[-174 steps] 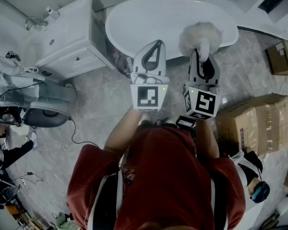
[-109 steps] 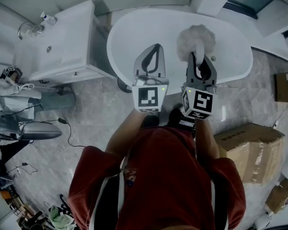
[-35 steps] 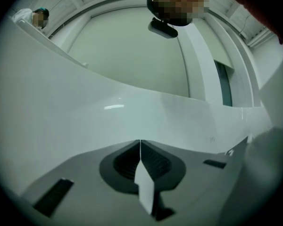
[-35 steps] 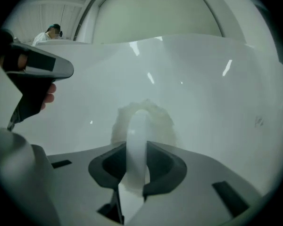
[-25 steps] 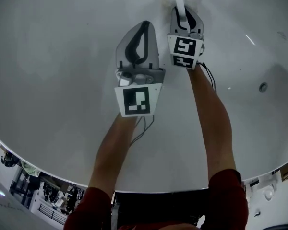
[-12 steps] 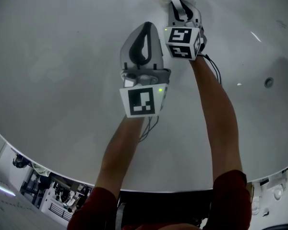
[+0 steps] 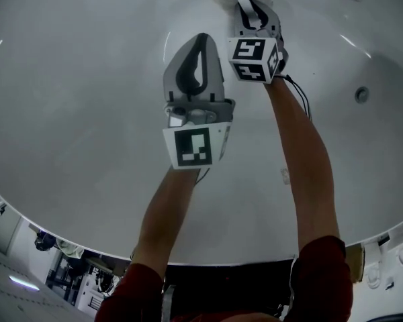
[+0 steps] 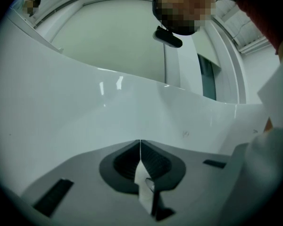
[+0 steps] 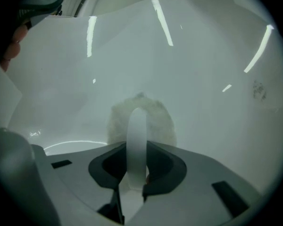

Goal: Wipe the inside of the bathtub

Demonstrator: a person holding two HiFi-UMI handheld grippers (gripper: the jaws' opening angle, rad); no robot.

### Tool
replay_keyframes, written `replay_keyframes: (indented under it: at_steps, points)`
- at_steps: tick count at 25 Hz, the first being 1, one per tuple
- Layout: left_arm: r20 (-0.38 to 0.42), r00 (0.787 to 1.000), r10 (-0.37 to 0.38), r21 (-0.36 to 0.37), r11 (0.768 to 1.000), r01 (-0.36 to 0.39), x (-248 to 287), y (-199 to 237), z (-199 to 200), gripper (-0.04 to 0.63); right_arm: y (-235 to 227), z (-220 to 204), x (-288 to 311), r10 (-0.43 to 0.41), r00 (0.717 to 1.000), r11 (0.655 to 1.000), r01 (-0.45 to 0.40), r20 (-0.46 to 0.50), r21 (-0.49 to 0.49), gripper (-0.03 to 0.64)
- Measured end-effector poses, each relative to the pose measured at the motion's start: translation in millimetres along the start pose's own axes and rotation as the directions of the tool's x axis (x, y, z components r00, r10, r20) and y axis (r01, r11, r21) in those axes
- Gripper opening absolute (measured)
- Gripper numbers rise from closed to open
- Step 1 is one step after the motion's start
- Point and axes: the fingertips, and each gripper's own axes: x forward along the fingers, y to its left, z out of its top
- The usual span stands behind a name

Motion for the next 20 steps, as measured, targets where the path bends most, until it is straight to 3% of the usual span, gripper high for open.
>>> replay_keyframes:
  at_steps: [20]
  points:
    - [-0.044,0.987,-0.153,0.058,0.986,0.156,1.4,-5.5,-10.4,0.017,-17.3,-27.5,-28.3,-0.124,0.992,0.99,0.126,-0.023,0.064,0.091]
